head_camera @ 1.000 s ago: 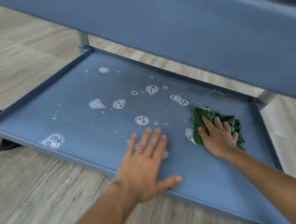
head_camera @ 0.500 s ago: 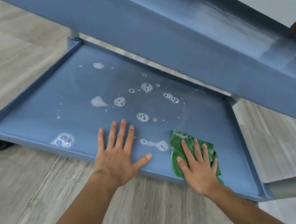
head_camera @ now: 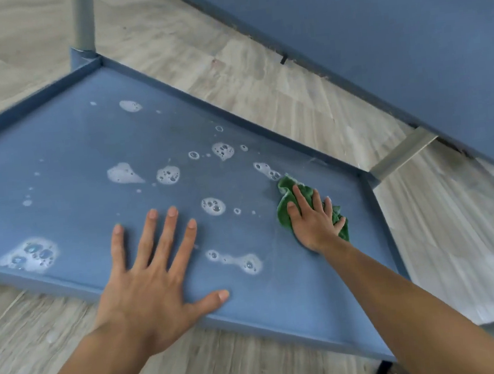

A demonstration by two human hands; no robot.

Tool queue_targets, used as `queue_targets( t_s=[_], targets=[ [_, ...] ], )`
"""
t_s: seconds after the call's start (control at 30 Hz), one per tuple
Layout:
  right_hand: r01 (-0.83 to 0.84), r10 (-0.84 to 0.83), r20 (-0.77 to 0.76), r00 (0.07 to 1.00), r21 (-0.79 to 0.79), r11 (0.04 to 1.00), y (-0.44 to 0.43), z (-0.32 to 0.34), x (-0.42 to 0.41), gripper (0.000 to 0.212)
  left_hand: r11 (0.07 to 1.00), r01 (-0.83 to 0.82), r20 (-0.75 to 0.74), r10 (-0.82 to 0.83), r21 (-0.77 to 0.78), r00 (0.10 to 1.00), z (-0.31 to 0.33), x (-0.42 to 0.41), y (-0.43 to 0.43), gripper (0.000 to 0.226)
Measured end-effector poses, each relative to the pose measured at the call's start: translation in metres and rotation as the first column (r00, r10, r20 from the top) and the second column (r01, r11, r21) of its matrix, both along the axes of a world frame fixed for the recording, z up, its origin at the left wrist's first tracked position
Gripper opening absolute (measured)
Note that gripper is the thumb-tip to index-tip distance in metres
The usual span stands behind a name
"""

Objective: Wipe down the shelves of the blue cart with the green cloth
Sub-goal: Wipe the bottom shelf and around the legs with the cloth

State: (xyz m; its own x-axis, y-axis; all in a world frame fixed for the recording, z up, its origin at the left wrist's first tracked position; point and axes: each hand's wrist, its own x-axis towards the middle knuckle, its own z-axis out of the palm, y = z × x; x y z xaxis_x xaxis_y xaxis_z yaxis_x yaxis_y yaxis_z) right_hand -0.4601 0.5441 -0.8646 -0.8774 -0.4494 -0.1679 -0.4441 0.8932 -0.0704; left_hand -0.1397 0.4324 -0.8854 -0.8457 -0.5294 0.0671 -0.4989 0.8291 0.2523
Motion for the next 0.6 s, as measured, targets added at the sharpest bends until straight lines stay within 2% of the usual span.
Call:
queue_targets(
  t_s=[0.13, 0.37, 0.5, 0.6],
  targets=[
    [0.019, -0.019, -0.009, 1.000, 0.013, 1.000, -0.028, 0.004, -0.045, 0.056, 0.997, 0.019, -0.091, -0.026, -0.080, 0.996, -0.007, -0.008, 0.002, 0.106],
    [0.016, -0.016, 0.003, 1.000, 0.011, 1.000, -0.056, 0.006, -0.106, 0.060, 0.976, -0.072, -0.211, 0.028, -0.207, 0.977, -0.023, -0.022, 0.003, 0.107],
    [-0.027, 0.027, -0.001, 1.000, -0.134, 0.991, -0.060, 0.009, -0.116, 0.059, 0.965, -0.106, -0.192, 0.059, -0.242, 0.980, -0.024, -0.027, 0.001, 0.108],
    [0.024, -0.024, -0.004, 1.000, -0.056, 0.998, -0.056, 0.010, -0.103, 0.059, 0.974, -0.087, -0.141, 0.058, -0.208, 0.988, -0.019, -0.025, 0.002, 0.109]
  ],
)
